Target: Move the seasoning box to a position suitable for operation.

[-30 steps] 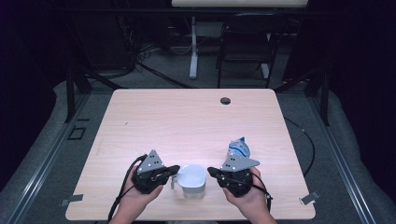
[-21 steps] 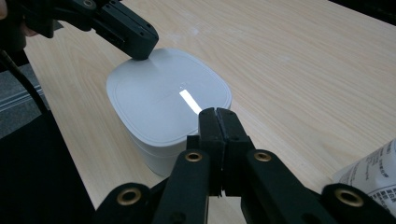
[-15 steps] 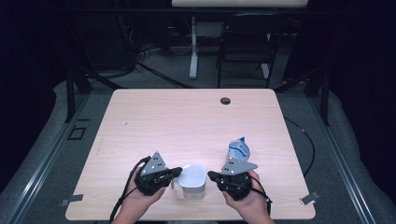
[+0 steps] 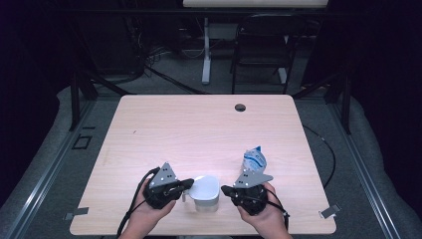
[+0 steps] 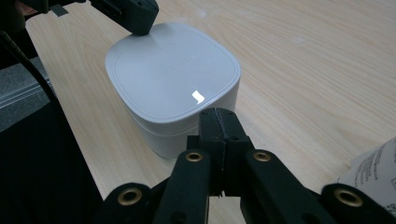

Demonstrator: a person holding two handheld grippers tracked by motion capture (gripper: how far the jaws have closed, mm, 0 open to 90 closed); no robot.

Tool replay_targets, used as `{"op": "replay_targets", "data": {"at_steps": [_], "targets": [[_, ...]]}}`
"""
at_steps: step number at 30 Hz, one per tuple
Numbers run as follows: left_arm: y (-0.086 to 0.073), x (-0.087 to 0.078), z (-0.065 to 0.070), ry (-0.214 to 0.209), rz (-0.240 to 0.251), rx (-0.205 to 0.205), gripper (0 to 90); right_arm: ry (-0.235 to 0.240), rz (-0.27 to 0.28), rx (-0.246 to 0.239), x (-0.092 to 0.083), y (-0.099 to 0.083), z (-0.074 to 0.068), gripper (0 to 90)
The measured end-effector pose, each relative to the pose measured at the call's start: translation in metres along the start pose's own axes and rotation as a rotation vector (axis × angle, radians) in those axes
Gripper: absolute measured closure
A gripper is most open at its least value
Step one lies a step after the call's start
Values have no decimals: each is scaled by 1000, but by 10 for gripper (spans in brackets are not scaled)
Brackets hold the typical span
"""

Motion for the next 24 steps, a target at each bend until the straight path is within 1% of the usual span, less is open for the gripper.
{"op": "replay_targets", "data": {"at_steps": [6,7,8,10,24], "targets": [[-1,-1,-1,-3,-2,-2,900,8,-30,-9,7,-7,-1,900],[-1,-1,-1,-2,0,-3,900,6,-42,-17,8,-9,-1,900],[-1,-1,-1,-2,-1,-4,900,2,-39,-16,10,-9,-1,900],[-1,-1,-1,-2,1,-4,900,-1,-51,-23,10,-11,0,900],[-1,-1,-1,-2,6,-4,900,8,-45,-23,11,-12,-1,900]]}}
Point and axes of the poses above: each handheld gripper's, and its own axes: x roughly forward along the jaws, y roughly out of its top, z roughly to its right, the point moved 9 cm from there along x, roughly forward along the jaws, and after that the axes turned 15 degrees about x, right-handed, at the moved point
